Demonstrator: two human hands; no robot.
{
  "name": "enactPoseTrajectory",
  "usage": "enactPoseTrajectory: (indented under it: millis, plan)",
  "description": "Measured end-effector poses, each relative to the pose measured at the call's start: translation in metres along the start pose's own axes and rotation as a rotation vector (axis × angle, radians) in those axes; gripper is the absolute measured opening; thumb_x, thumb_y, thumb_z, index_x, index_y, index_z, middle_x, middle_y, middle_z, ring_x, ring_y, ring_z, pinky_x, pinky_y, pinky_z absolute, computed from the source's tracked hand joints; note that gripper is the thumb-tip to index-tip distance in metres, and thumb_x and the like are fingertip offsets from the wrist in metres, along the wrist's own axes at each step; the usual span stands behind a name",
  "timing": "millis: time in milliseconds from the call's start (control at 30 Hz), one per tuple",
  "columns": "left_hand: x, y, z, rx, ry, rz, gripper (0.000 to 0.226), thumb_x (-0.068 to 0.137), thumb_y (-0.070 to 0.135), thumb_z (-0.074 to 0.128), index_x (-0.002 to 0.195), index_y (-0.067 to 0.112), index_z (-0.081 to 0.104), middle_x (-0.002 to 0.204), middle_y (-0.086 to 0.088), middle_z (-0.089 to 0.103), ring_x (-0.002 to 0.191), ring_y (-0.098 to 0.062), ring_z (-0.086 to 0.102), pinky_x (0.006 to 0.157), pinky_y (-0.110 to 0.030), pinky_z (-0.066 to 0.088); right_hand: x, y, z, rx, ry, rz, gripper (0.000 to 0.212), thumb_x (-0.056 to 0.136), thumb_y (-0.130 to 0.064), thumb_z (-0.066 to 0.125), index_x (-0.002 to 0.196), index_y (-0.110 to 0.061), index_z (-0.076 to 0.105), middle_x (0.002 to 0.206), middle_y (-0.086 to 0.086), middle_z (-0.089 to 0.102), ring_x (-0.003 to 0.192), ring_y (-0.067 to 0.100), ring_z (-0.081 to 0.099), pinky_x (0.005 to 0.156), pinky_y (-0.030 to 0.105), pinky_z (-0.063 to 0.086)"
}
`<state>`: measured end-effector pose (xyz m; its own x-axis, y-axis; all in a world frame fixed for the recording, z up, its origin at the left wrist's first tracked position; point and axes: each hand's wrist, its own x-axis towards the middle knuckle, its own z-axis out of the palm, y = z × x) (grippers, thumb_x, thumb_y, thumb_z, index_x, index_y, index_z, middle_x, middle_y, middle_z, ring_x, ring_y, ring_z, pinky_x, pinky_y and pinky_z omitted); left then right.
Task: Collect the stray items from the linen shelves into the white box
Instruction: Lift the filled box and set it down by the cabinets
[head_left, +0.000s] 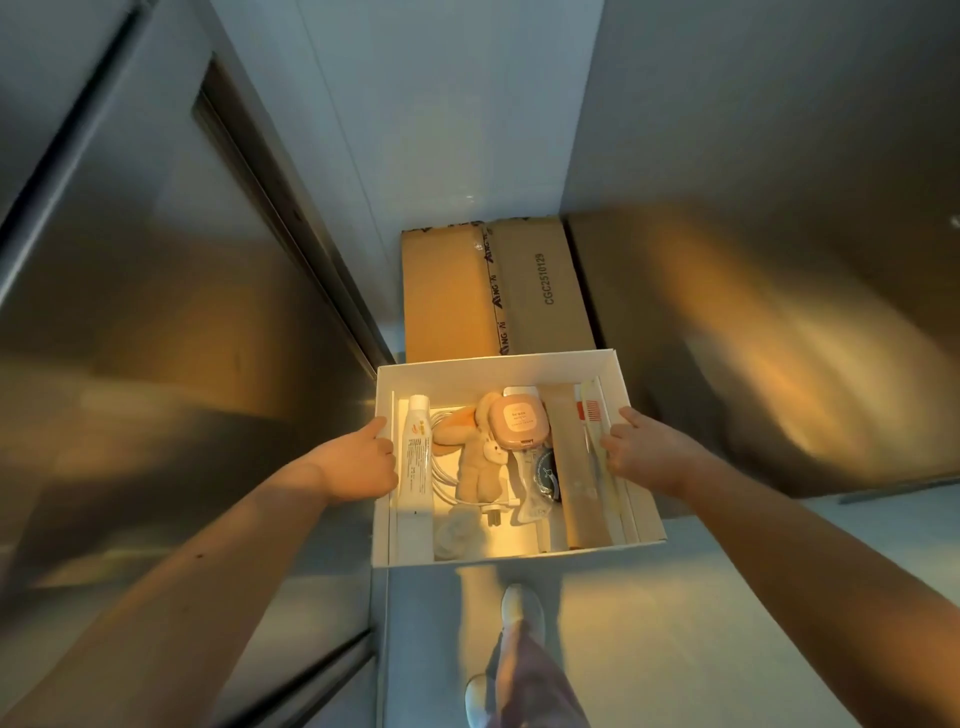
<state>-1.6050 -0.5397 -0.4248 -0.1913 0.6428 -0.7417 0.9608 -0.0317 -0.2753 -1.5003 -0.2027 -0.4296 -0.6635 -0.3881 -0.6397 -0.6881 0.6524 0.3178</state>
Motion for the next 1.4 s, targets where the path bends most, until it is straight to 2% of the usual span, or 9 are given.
enactPoseTrajectory:
  millis: [200,500,633,833,1000,1100,1233,1300,1400]
  plan:
    - [0.018,-0.002,-0.001,-0.007,0.027,-0.043,0.046,0.085,0.003,0.064,0.127,0.003,0.048,0.123,-0.016,0.055,0.116,-0.034,0.05,0.11,-0.055,0.013,0.009,0.014,0.011,0.021,0.005,0.008,0.038,0.087,-0.007,0.058,0.124,-0.001,0.051,0.128,0.015,0.052,0.122,0.03,0.045,0.112,0.049,0.017]
    - [0.027,-0.005,-0.001,-0.039,0.037,-0.105,0.049,0.089,0.005,0.058,0.133,0.0,0.039,0.131,-0.018,0.049,0.122,-0.035,0.044,0.111,-0.053,0.013,0.014,0.016,0.017,-0.031,-0.021,0.023,0.042,0.085,-0.008,0.061,0.126,-0.005,0.051,0.132,0.014,0.049,0.124,0.03,0.043,0.111,0.051,0.017]
    - [0.026,0.0,-0.004,-0.039,-0.005,-0.127,0.046,0.089,0.005,0.059,0.131,0.003,0.042,0.129,-0.017,0.05,0.122,-0.034,0.044,0.111,-0.057,0.006,0.012,0.012,0.016,-0.023,-0.056,0.037,0.045,0.085,-0.01,0.062,0.128,-0.005,0.049,0.133,0.015,0.048,0.125,0.031,0.042,0.112,0.052,0.015]
    - [0.02,0.013,-0.013,-0.095,-0.013,-0.228,0.049,0.091,0.012,0.055,0.137,0.009,0.038,0.141,-0.014,0.041,0.135,-0.034,0.026,0.111,-0.056,0.002,0.001,0.003,0.007,-0.062,-0.07,0.101,0.044,0.089,-0.016,0.059,0.129,-0.004,0.047,0.132,0.015,0.049,0.124,0.032,0.042,0.112,0.054,0.011]
    - [0.004,0.029,-0.019,-0.299,0.038,-0.411,0.055,0.09,0.017,0.057,0.14,0.019,0.034,0.151,-0.01,0.025,0.142,-0.03,0.011,0.111,-0.054,-0.001,-0.017,-0.009,-0.004,-0.043,-0.043,0.149,0.047,0.092,-0.017,0.055,0.135,-0.005,0.038,0.14,0.016,0.041,0.132,0.034,0.031,0.112,0.054,0.01]
    - [-0.006,0.039,-0.026,-0.42,0.09,-0.521,0.057,0.092,0.019,0.053,0.142,0.021,0.027,0.154,-0.009,0.015,0.143,-0.03,0.002,0.112,-0.053,0.001,-0.027,-0.019,-0.008,0.039,-0.007,0.22,0.049,0.093,-0.013,0.051,0.138,-0.005,0.033,0.144,0.018,0.033,0.137,0.035,0.022,0.112,0.055,0.009]
    - [-0.01,0.061,-0.048,-0.59,0.256,-0.644,0.046,0.097,0.026,0.041,0.142,0.021,0.029,0.155,-0.006,0.015,0.143,-0.027,0.003,0.112,-0.052,0.005,-0.036,-0.032,-0.015,0.251,0.065,0.328,0.055,0.092,-0.014,0.052,0.142,-0.009,0.028,0.149,0.016,0.025,0.14,0.033,0.014,0.112,0.056,0.005]
    - [-0.006,0.075,-0.059,-0.638,0.329,-0.662,0.047,0.099,0.035,0.032,0.144,0.021,0.027,0.156,-0.006,0.013,0.143,-0.026,0.002,0.111,-0.053,0.007,-0.038,-0.042,-0.018,0.383,0.131,0.378,0.051,0.095,-0.016,0.045,0.143,-0.014,0.027,0.152,0.013,0.022,0.141,0.031,0.011,0.111,0.056,0.003]
    - [0.004,0.095,-0.07,-0.763,0.349,-0.68,0.056,0.098,0.047,0.027,0.148,0.024,0.015,0.157,-0.005,0.002,0.143,-0.028,-0.007,0.11,-0.058,0.001,-0.039,-0.064,-0.02,0.514,0.258,0.456,0.045,0.1,-0.031,0.028,0.143,-0.018,0.027,0.152,0.008,0.023,0.142,0.027,0.014,0.111,0.056,0.005]
